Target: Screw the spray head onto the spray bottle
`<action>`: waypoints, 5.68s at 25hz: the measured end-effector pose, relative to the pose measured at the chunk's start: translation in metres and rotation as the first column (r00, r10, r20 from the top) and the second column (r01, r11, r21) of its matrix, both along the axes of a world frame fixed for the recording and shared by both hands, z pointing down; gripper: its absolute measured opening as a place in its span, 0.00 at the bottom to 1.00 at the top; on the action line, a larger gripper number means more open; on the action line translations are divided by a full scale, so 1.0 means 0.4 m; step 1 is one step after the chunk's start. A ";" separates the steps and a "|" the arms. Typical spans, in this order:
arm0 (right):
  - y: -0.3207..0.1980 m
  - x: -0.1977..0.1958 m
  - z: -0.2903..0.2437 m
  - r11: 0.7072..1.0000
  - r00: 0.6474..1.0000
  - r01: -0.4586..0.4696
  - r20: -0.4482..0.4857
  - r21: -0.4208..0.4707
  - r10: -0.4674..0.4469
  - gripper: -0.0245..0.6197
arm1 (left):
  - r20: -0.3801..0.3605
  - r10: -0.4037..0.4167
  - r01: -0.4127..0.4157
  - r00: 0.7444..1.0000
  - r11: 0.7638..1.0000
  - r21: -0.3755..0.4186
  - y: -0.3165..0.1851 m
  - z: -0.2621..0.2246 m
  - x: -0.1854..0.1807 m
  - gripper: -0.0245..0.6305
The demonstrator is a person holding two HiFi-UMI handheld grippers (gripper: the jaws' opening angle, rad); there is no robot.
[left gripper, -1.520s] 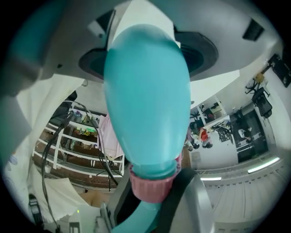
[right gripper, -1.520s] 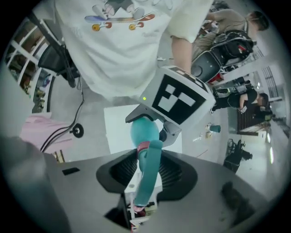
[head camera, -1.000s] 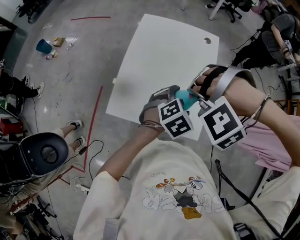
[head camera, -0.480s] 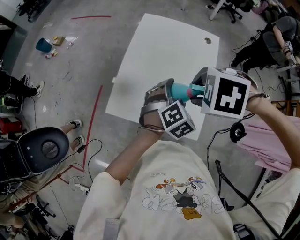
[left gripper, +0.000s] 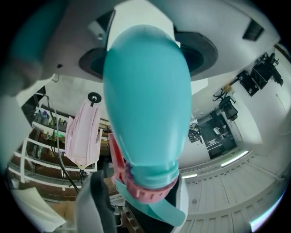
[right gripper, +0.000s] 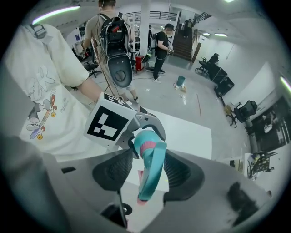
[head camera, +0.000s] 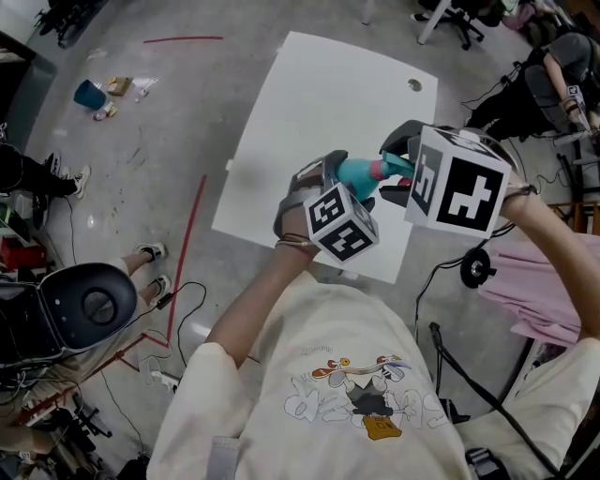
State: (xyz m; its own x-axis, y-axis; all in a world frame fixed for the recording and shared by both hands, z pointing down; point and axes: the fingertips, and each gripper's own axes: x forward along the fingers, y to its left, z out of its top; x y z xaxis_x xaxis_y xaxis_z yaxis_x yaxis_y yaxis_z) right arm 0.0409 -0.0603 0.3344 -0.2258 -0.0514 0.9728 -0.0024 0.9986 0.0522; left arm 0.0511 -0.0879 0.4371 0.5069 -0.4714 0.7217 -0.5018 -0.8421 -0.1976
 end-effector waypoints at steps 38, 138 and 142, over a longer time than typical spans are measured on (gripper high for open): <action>0.294 -0.003 -0.054 0.532 0.544 0.831 -0.029 0.164 -0.839 0.24 | -0.401 0.864 -0.937 0.306 0.198 -0.288 0.445 -0.060 0.012 0.68; 0.193 0.037 -0.039 0.907 0.907 0.421 0.010 0.013 -0.421 0.40 | -0.170 0.712 -0.730 0.682 0.644 -0.230 0.309 -0.004 0.050 0.68; 0.203 0.039 -0.005 0.896 0.896 0.443 -0.015 0.006 -0.443 0.40 | -0.079 0.739 -0.732 0.669 0.638 -0.237 0.298 -0.015 0.057 0.68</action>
